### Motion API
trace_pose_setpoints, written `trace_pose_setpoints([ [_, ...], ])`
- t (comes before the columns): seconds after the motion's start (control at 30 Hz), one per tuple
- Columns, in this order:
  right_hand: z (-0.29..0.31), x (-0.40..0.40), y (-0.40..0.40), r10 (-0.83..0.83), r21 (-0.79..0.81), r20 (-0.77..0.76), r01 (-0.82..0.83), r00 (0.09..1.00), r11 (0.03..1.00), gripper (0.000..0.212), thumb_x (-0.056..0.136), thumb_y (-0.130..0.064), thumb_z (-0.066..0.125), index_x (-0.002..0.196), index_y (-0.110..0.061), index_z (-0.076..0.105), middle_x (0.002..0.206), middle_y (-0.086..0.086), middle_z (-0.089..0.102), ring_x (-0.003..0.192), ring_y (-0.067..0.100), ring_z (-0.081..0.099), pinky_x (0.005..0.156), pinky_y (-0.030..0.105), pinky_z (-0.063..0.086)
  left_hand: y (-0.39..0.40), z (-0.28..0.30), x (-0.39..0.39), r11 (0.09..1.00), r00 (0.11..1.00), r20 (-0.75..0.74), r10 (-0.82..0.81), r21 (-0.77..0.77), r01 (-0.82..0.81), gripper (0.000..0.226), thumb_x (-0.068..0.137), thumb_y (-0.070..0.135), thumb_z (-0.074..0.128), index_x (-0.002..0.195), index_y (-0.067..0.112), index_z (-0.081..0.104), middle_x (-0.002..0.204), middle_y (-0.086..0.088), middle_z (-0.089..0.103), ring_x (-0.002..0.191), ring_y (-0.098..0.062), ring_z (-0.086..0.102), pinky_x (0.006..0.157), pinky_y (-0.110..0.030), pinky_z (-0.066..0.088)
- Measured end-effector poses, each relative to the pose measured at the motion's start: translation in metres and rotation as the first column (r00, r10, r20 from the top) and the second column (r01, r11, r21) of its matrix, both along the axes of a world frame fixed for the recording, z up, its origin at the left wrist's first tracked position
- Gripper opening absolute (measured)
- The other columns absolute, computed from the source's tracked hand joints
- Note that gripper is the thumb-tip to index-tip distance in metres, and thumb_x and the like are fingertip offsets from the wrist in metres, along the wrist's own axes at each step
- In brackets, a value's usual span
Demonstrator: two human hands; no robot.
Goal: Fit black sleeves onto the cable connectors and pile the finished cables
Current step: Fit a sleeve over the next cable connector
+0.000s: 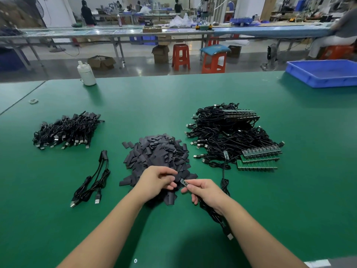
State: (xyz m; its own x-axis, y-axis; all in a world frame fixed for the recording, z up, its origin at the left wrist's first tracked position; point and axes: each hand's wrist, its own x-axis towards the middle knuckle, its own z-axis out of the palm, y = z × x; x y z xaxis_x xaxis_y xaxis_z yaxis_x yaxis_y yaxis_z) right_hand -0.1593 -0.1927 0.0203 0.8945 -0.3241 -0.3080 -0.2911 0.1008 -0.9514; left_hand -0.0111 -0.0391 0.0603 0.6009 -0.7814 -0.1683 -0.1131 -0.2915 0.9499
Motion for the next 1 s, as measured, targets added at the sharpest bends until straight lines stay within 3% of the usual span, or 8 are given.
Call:
trace_pose_setpoints([
  [0.13, 0.0, 0.001, -0.001, 0.029, 0.0, -0.008, -0.029, 1.0, 1.0, 0.031, 0.1, -0.009, 0.057, 0.131, -0.005, 0.061, 0.104, 0.009, 0.076, 0.061, 0.01, 0.056, 0.059, 0.024, 0.051, 0.001, -0.001, -0.001, 0.993, 0.961, 0.262, -0.087, 0.102, 0.062, 0.028, 0.089, 0.003, 0.068, 0.116, 0.01, 0.069, 0.097, -0.001, 0.064, 0.073, -0.017, 0.073, 0.078, -0.033, 0.06],
  [0.23, -0.001, 0.001, -0.002, 0.037, 0.004, -0.005, -0.037, 0.999, 0.999, 0.031, 0.101, -0.01, 0.056, 0.131, -0.006, 0.061, 0.104, 0.009, 0.076, 0.061, 0.011, 0.057, 0.06, 0.024, 0.051, 0.002, 0.005, -0.001, 0.976, 0.864, 0.466, -0.188, 0.189, 0.11, 0.027, 0.091, 0.011, 0.068, 0.118, 0.014, 0.07, 0.096, 0.006, 0.059, 0.061, -0.006, 0.068, 0.071, -0.024, 0.058],
  [0.3, -0.001, 0.0, -0.003, 0.036, 0.01, -0.005, -0.036, 0.999, 0.999, 0.031, 0.1, -0.01, 0.057, 0.131, -0.007, 0.061, 0.104, 0.009, 0.076, 0.062, 0.012, 0.057, 0.06, 0.024, 0.051, 0.003, 0.008, 0.001, 0.963, 0.818, 0.522, -0.244, 0.227, 0.143, 0.024, 0.092, 0.013, 0.067, 0.115, 0.014, 0.071, 0.095, 0.006, 0.059, 0.062, -0.005, 0.067, 0.069, -0.025, 0.058],
  [0.57, -0.001, -0.001, -0.004, 0.065, 0.019, -0.005, -0.065, 0.998, 0.998, 0.029, 0.101, -0.01, 0.056, 0.129, -0.01, 0.062, 0.104, 0.009, 0.076, 0.062, 0.011, 0.058, 0.061, 0.025, 0.052, 0.003, 0.01, -0.002, 0.982, 0.805, 0.564, -0.182, 0.15, 0.117, 0.012, 0.09, 0.013, 0.068, 0.098, 0.018, 0.075, 0.086, 0.01, 0.061, 0.058, -0.006, 0.065, 0.063, -0.019, 0.054],
  [0.7, -0.002, -0.001, -0.004, 0.043, 0.053, 0.02, -0.044, 0.999, 0.998, 0.029, 0.101, -0.008, 0.056, 0.128, -0.006, 0.063, 0.101, 0.01, 0.076, 0.059, 0.012, 0.056, 0.059, 0.025, 0.051, 0.002, 0.008, -0.003, 0.979, 0.801, 0.567, -0.195, 0.164, 0.122, 0.014, 0.09, 0.016, 0.069, 0.102, 0.018, 0.075, 0.087, 0.011, 0.061, 0.058, -0.005, 0.064, 0.065, -0.015, 0.05],
  [0.83, -0.003, 0.0, -0.004, 0.051, 0.039, 0.015, -0.051, 0.999, 0.998, 0.028, 0.101, -0.009, 0.056, 0.128, -0.008, 0.062, 0.1, 0.01, 0.076, 0.058, 0.011, 0.056, 0.059, 0.026, 0.051, 0.001, 0.007, -0.003, 0.979, 0.811, 0.551, -0.194, 0.161, 0.125, 0.016, 0.09, 0.016, 0.069, 0.104, 0.018, 0.074, 0.09, 0.009, 0.061, 0.059, -0.006, 0.066, 0.068, -0.021, 0.054],
  [1.0, -0.002, 0.0, -0.003, 0.076, 0.018, 0.015, -0.076, 0.997, 0.997, 0.024, 0.101, -0.01, 0.056, 0.122, -0.017, 0.065, 0.095, 0.007, 0.076, 0.058, 0.011, 0.055, 0.059, 0.025, 0.051, 0.001, 0.007, -0.004, 0.973, 0.806, 0.551, -0.216, 0.186, 0.133, 0.018, 0.091, 0.018, 0.068, 0.108, 0.018, 0.073, 0.093, 0.009, 0.062, 0.059, -0.006, 0.066, 0.071, -0.022, 0.055],
])
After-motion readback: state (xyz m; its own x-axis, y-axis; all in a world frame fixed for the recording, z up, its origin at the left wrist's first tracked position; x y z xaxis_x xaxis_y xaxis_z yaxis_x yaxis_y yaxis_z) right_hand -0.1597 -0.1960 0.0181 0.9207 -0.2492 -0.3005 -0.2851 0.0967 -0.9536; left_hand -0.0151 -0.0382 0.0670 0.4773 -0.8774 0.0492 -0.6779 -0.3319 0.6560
